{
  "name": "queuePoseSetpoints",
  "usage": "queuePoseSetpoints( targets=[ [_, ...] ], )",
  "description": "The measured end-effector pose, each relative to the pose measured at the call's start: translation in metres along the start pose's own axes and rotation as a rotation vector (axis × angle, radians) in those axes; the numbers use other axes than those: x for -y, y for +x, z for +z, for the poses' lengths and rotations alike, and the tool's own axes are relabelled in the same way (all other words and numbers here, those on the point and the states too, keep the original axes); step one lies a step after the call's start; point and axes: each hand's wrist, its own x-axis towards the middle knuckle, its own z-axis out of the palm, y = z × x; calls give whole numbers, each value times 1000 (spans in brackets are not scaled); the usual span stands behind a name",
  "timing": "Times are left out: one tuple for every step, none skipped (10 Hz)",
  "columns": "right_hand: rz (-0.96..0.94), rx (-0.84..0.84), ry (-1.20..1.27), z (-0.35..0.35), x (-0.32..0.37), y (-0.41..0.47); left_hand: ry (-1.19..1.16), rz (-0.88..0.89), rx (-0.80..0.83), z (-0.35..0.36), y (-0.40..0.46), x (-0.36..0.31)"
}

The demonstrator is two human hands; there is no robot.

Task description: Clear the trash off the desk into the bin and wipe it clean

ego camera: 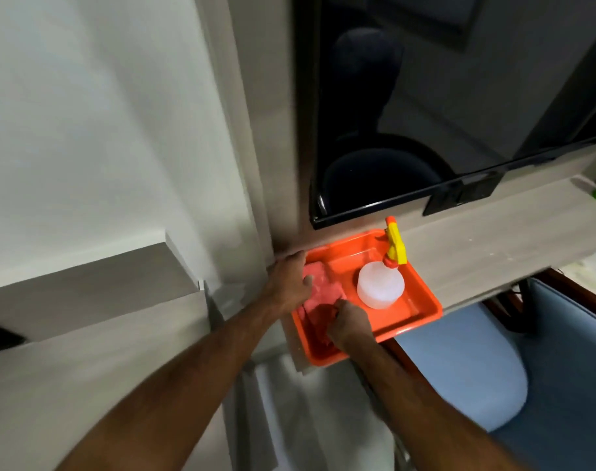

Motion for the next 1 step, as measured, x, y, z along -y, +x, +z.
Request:
queuePoseSetpoints(
  targets=[
    [0, -53, -192, -9, 23, -24, -50, 104, -72, -31, -36, 9]
  ],
)
